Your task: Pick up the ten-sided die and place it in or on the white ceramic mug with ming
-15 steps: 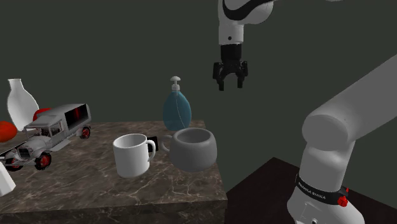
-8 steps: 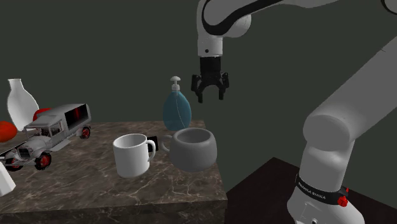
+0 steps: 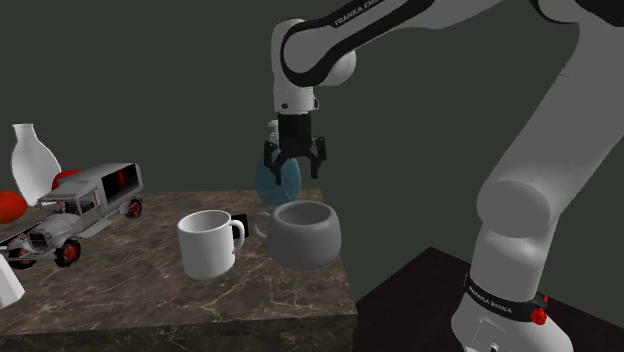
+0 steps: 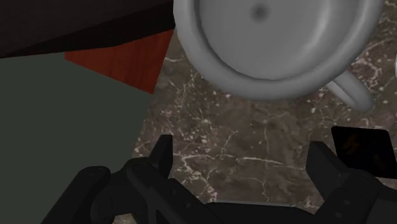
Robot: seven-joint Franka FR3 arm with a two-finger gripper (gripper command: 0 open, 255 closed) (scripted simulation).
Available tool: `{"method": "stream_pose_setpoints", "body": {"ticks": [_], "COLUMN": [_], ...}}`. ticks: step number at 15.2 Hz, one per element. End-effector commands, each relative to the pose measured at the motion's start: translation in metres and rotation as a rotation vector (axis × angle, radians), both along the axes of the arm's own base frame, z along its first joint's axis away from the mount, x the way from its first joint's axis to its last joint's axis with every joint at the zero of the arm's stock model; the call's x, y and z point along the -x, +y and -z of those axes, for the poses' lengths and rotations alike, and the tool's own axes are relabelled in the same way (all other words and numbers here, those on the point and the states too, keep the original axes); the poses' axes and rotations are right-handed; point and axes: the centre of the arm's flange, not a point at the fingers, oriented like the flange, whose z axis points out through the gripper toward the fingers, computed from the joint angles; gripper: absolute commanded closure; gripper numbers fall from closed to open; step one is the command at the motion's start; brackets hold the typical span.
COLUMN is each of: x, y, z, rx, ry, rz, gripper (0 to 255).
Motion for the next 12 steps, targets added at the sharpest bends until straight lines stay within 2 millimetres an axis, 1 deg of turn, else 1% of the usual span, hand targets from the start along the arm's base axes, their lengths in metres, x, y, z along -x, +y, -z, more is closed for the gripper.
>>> {"method": "stream_pose_setpoints", "body": {"ticks": [1, 12], "x": [-0.012, -0.078], "y": [0.024, 0.13], "z": [0.011, 0.077], "rx": [-0.003, -0.005], "ry": [-0.007, -0.038], "rz": [0.013, 0.078], "gripper": [0, 0]}}
